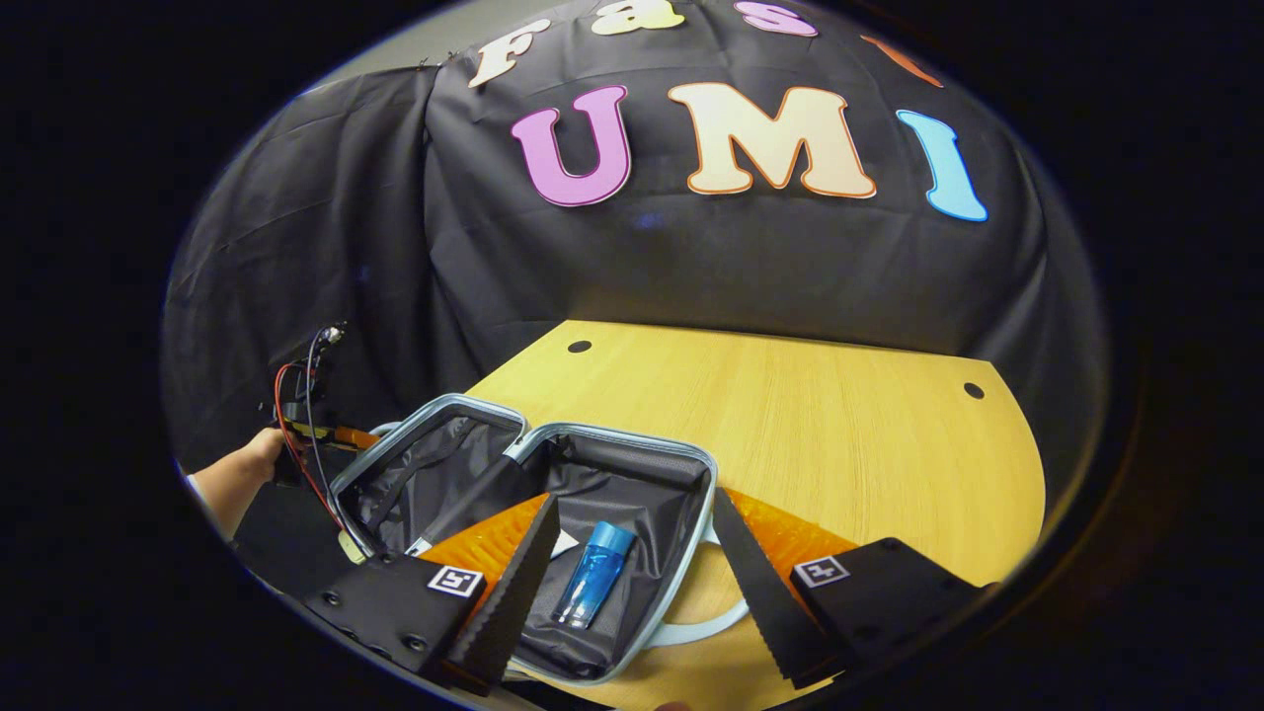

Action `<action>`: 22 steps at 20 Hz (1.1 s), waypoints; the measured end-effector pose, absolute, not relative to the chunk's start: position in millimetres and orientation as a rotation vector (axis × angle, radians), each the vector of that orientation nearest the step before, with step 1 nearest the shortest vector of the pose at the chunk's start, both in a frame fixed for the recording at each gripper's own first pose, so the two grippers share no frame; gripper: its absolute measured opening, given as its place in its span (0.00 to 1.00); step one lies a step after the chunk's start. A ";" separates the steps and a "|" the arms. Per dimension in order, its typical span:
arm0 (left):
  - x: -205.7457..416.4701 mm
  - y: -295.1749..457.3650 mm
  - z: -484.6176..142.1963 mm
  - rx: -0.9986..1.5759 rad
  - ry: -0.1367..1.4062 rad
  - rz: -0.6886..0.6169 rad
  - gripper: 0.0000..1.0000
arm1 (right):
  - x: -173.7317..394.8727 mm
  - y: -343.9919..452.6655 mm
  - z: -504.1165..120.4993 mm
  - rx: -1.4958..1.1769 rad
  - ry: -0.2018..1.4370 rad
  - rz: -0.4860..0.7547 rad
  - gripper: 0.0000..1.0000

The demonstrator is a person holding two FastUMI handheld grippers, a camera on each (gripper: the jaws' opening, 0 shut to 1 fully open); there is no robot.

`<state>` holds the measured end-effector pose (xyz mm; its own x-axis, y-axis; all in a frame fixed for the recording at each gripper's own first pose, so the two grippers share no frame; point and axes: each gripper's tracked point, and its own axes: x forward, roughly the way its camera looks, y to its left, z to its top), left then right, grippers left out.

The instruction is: First open the suitcase, pack the skin care products into it, and then close the suitcase.

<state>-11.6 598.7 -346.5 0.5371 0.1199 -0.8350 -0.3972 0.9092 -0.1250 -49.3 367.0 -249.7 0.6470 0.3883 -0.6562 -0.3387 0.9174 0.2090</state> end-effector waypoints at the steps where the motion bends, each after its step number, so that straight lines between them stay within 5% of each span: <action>1: -11.8 597.3 -339.1 -0.303 0.943 0.319 0.00 | -50.9 363.8 -249.6 0.076 0.761 0.413 0.98; 8: -6.4 578.2 -246.5 -0.209 0.784 0.292 0.00 | -52.0 358.0 -238.3 0.087 0.697 0.460 0.98; 22: 8.2 386.1 -84.3 -0.087 0.543 0.121 0.00 | -57.4 285.8 -204.0 0.091 0.593 0.573 0.98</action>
